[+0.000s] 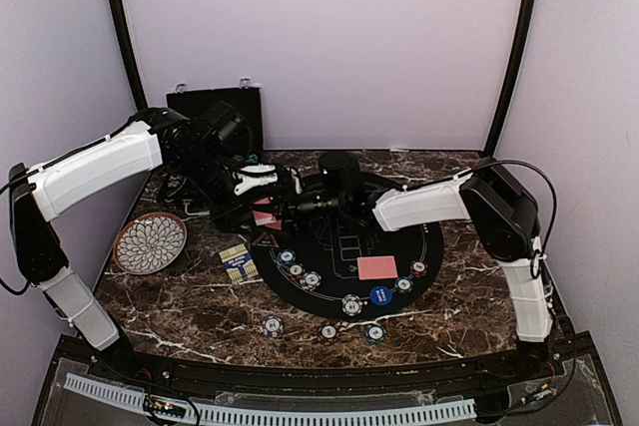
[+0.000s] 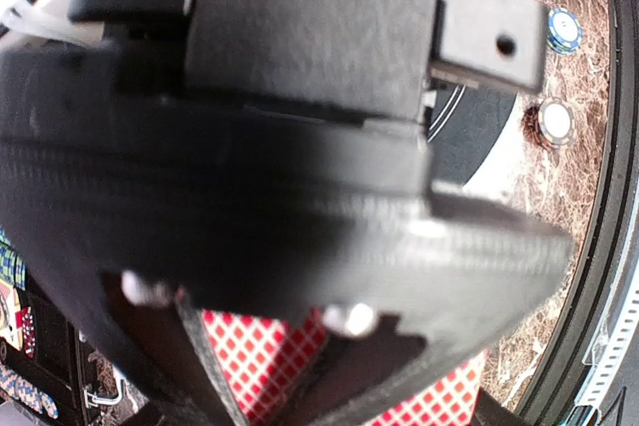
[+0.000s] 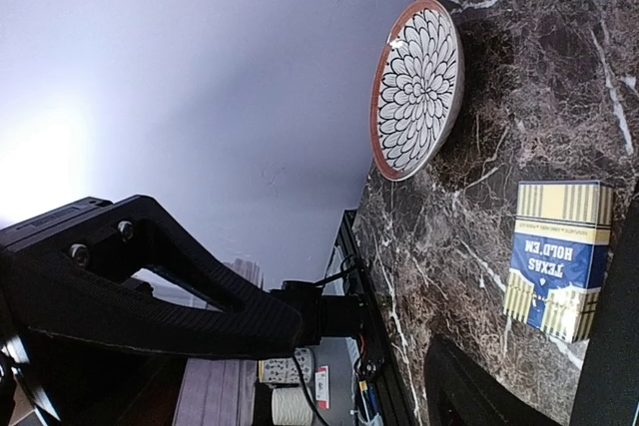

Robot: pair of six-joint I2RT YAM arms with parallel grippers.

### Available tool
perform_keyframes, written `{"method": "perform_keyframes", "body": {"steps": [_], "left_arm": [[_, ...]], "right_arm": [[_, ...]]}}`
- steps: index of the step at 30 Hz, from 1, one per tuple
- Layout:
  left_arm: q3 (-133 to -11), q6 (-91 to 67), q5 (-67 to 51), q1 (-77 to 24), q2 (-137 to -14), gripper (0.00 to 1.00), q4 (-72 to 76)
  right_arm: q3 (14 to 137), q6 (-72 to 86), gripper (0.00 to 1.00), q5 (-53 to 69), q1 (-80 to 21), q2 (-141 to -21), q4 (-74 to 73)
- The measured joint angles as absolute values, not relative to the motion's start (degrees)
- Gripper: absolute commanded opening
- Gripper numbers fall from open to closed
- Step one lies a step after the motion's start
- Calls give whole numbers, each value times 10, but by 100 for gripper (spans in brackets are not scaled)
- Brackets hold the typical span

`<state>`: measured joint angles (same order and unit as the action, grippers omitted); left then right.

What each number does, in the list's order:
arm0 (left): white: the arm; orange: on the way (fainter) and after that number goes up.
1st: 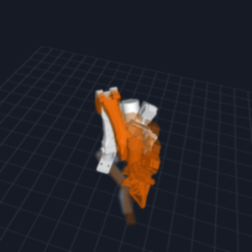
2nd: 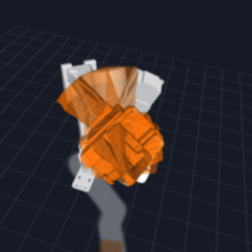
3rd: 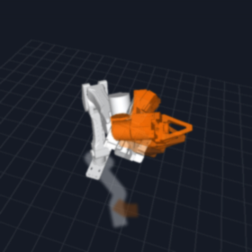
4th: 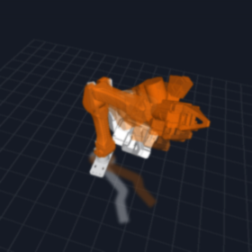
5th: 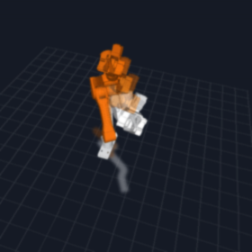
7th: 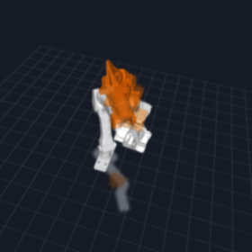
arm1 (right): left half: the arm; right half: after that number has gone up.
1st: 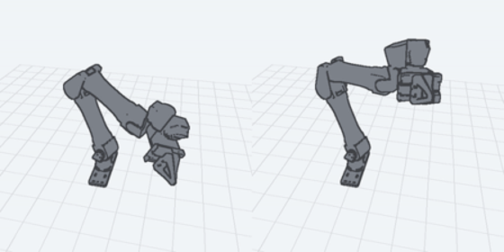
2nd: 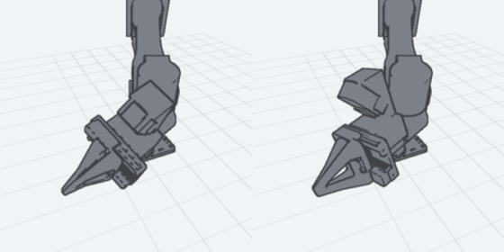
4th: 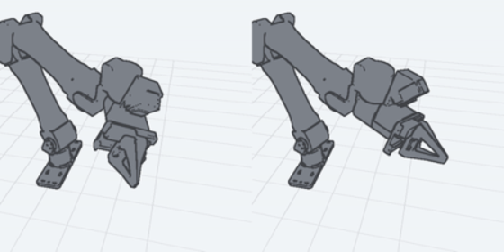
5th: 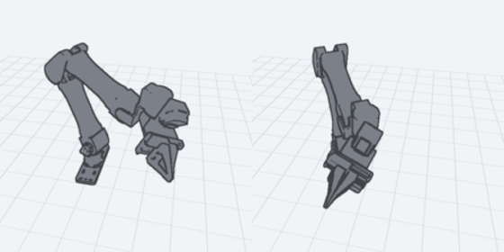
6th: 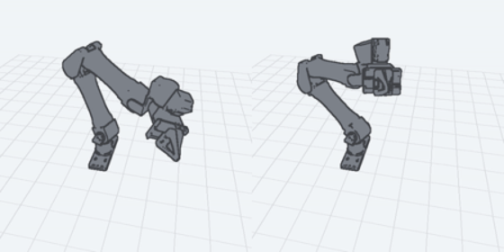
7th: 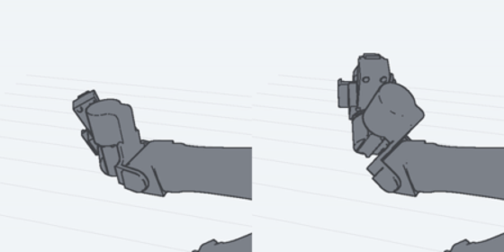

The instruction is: Distribute texas hold em gaming equipment

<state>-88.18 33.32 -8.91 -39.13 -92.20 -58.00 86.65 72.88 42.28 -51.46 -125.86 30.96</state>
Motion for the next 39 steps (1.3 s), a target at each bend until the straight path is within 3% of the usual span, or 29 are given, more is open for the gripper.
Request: {"method": "perform_keyframes", "body": {"steps": [25,39], "left_arm": [[-882,334,-90,-393,-923,2,-584],[-882,337,-90,-393,-923,2,-584]], "right_arm": [[803,663,49,421,-486,-1154,213],[797,684,24,436,-483,-1144,219]]}}
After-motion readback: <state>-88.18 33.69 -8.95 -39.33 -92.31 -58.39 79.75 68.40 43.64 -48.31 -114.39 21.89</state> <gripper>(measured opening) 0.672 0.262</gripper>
